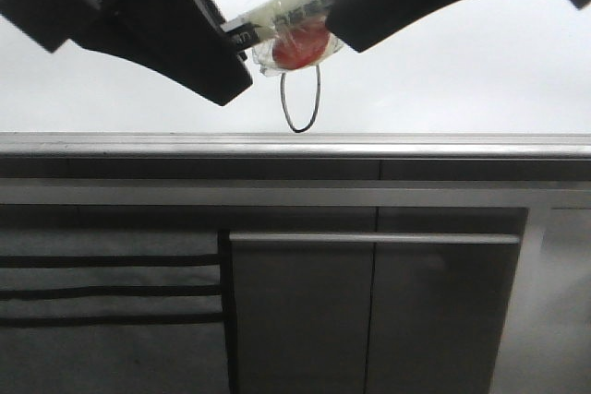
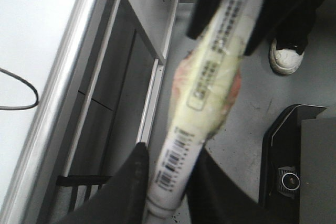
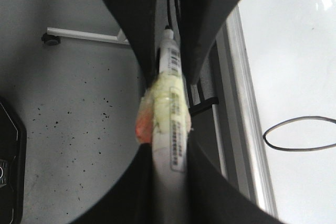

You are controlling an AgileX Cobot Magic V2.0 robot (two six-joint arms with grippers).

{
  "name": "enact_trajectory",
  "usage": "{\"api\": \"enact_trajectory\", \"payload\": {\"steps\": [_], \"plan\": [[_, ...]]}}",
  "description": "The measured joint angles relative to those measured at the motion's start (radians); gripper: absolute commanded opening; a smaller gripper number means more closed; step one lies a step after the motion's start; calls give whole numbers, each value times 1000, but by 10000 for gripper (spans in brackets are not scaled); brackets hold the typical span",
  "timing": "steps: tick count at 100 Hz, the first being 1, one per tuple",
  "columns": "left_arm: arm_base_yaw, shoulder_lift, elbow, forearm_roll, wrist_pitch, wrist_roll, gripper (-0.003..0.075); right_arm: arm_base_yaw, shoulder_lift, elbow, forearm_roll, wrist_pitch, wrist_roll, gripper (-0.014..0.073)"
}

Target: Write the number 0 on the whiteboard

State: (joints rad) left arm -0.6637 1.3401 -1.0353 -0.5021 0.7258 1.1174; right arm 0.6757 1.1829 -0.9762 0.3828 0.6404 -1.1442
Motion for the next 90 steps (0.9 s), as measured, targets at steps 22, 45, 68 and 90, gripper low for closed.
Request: {"api": "enact_trajectory", "payload": {"steps": [22, 45, 68, 90], "plan": [[-2, 0, 0, 2, 12, 11, -13, 0, 0, 0, 0, -2, 0, 262], [19, 0, 0, 1, -24, -28, -20, -63, -45, -9, 0, 0, 35, 291], [183, 5, 62, -55, -445, -254, -20, -274, -228, -27, 11, 1, 271, 291], [261, 91, 109, -206, -843, -313, -20, -301, -280, -29, 54, 65, 316, 291]]}}
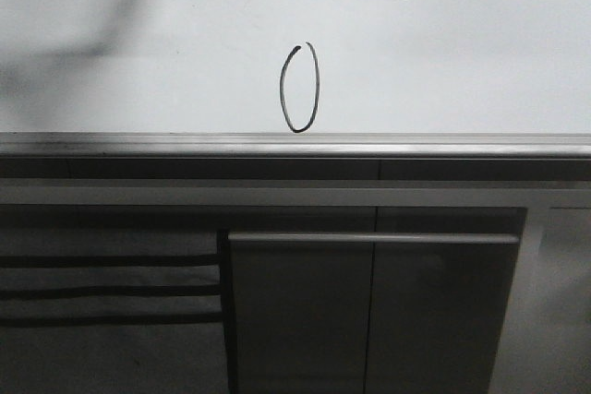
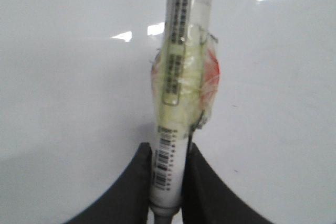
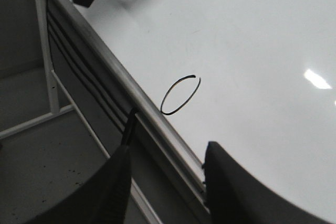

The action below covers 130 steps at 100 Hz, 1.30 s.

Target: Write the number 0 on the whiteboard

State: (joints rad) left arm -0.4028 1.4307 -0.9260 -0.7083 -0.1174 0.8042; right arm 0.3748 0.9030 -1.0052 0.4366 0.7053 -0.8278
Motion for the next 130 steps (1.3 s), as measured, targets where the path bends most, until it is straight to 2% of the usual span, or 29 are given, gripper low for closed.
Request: {"api": "enact_trajectory", "payload": {"steps": [33, 65, 74, 92, 101, 117, 130], "plan": [[34, 99, -15, -106, -72, -4, -20, -2, 0, 0, 2, 35, 7, 291], [34, 127, -48, -125, -27, -6, -12, -2, 0, 0, 6, 44, 8, 291], [34, 127, -48, -124, -8, -2, 45, -2, 0, 0, 6, 52, 8, 291], [34, 128, -48, -124, 15, -1, 234, -2, 0, 0, 6, 58, 8, 291], [34, 128, -52, -124, 30, -1, 289, -2, 0, 0, 6, 60, 8, 291], [41, 119, -52, -124, 76, -1, 300, -2, 0, 0, 6, 64, 8, 291], [91, 79, -52, -83, 185, -1, 300, -25, -2, -22, -15, 94, 23, 291]]}}
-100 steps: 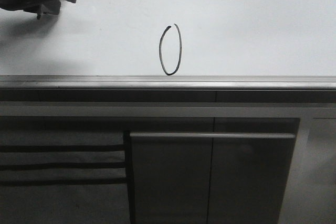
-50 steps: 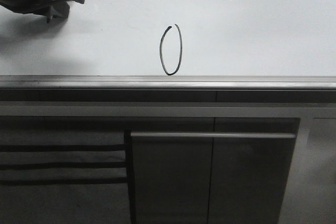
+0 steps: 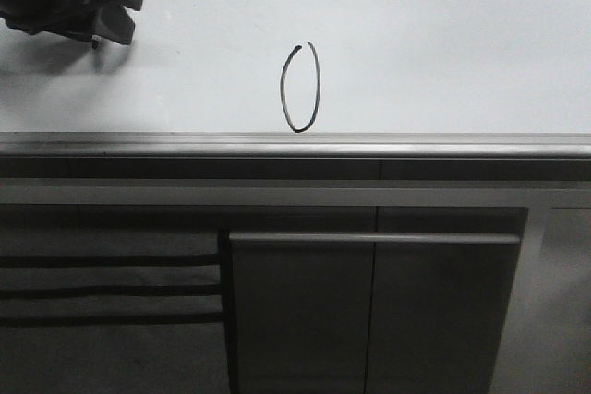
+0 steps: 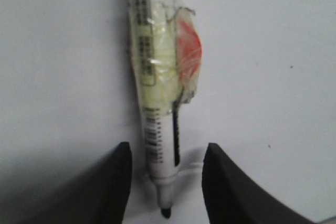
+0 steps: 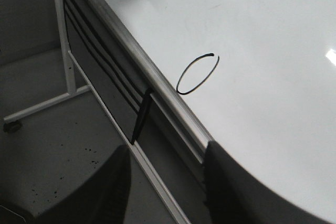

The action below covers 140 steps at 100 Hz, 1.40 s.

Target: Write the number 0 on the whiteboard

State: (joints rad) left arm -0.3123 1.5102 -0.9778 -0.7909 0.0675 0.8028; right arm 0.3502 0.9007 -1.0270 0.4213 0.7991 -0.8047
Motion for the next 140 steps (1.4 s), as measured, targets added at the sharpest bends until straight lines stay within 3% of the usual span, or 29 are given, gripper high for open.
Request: {"api": "enact_trajectory", "payload": {"steps": [14, 26, 42, 49, 60, 84, 94, 100, 108, 120, 140], "plan": [[89, -116, 0, 85, 213, 0, 300, -59, -11, -52, -76, 106, 62, 291], [156, -247, 0, 216, 445, -84, 300, -120, -14, -99, -154, 234, 158, 291], [184, -417, 0, 546, 745, -379, 298, -208, -19, -123, -244, 322, 398, 288], [184, -514, 2, 678, 810, -509, 293, -236, -33, -121, -267, 323, 486, 288], [184, -674, 41, 791, 763, -620, 293, -246, -94, -61, -258, 242, 546, 265], [184, -1060, 274, 791, 411, -654, 286, -246, -342, 233, -242, -108, 566, 91], [184, -1157, 370, 762, 315, -654, 197, -246, -445, 353, -242, -270, 566, -13], [184, -1198, 422, 747, 268, -654, 97, -246, -505, 419, -241, -348, 564, -74], [184, -1241, 475, 729, 200, -654, -21, -246, -568, 492, -225, -473, 569, -73], [184, -1267, 538, 681, 107, -656, -20, -246, -627, 589, -184, -578, 578, -73], [184, -1270, 602, 662, 80, -660, -20, -246, -637, 677, -177, -595, 580, -73]]}}
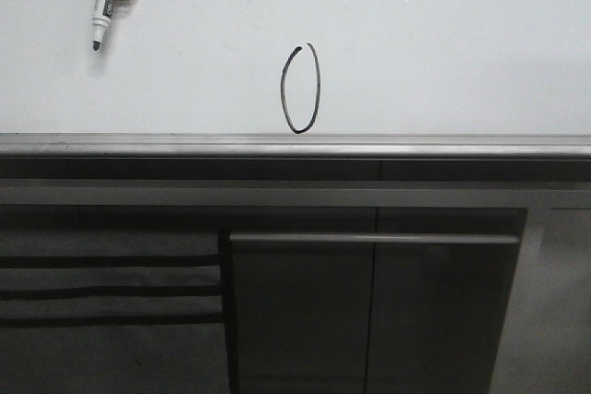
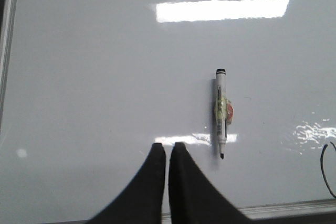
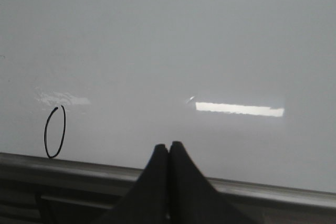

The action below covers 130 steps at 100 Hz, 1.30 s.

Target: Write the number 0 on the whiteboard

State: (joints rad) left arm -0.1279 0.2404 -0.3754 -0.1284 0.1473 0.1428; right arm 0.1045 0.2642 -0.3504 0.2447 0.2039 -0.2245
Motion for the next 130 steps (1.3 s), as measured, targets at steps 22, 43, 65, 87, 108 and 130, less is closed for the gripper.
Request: {"api": "enact_trajectory", "payload": {"steps": [22, 43, 65, 87, 108, 130], "plan": [[0, 0, 46, -2, 0, 0, -20, 0, 0, 47, 5, 5, 0, -73], [9, -81, 117, -2, -5, 0, -20, 0, 0, 54, 5, 13, 0, -73], [10, -189, 268, -4, -35, 0, -20, 0, 0, 54, 5, 13, 2, -73], [10, -246, 370, -12, -185, -2, -20, 0, 0, 54, 5, 15, 4, -73], [10, -246, 370, -12, -206, -2, -20, 0, 0, 54, 5, 15, 4, -73], [10, -246, 370, -12, -206, -2, -20, 0, 0, 54, 5, 15, 4, -73]]}}
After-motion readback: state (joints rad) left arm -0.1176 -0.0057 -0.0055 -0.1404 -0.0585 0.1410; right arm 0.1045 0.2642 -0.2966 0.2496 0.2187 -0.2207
